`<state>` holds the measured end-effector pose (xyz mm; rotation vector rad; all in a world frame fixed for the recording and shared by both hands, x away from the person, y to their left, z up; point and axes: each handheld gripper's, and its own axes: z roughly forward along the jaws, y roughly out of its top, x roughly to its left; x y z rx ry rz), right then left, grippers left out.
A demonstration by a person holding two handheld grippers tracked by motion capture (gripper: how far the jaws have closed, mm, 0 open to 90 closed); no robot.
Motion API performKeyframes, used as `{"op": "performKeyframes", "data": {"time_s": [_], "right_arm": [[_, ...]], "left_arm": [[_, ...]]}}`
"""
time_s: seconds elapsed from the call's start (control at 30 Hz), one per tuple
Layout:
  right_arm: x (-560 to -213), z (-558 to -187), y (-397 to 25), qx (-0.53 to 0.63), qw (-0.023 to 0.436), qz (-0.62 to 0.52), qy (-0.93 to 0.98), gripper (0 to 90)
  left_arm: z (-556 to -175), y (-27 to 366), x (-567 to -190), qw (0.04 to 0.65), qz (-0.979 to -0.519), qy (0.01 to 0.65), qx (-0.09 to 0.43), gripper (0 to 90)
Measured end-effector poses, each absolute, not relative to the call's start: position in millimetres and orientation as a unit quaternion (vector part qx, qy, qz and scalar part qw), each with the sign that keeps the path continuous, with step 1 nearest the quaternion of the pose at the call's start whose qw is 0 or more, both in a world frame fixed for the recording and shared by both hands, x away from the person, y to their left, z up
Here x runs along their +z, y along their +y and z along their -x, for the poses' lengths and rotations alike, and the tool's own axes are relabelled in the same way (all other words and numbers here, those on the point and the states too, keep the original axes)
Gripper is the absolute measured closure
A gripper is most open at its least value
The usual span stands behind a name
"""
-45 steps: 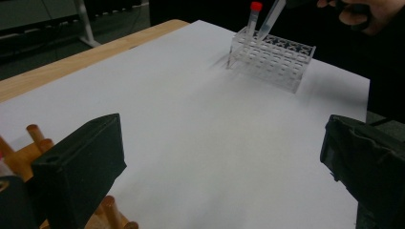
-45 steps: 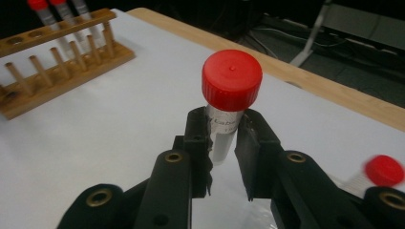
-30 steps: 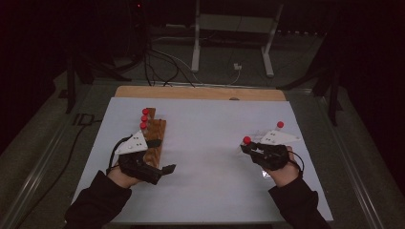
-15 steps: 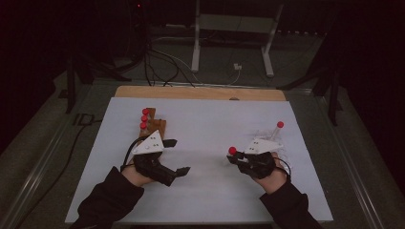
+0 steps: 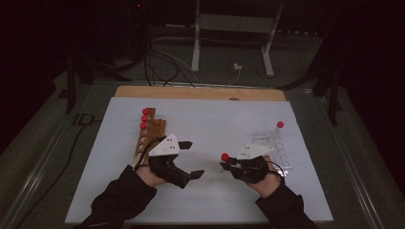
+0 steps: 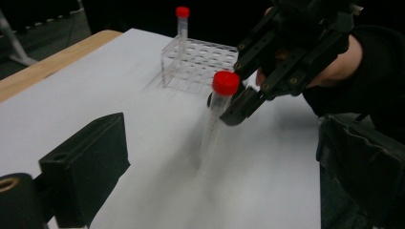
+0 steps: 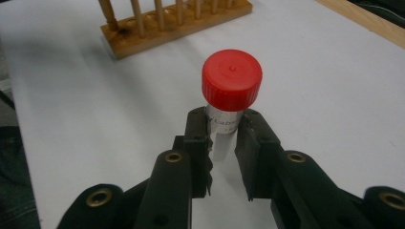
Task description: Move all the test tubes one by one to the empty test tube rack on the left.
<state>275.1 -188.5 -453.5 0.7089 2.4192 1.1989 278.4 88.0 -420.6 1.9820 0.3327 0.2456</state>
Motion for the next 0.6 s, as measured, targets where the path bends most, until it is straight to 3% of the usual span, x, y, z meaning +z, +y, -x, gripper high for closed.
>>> {"op": "performKeyframes", "data": {"time_s": [0.17, 0.6], "right_arm": [[-452.4, -272.6, -185.2, 0.425, 0.174, -0.246, 0.854, 75.2], [-450.9, -270.1, -183.2, 0.43, 0.169, -0.239, 0.854, 75.1]], "left_arm": [[-278.0, 75.3, -419.5, 0.531, -0.831, 0.132, 0.103, 7.8], [-285.6, 45.9, -426.7, 0.527, -0.83, 0.135, 0.122, 40.7]]}}
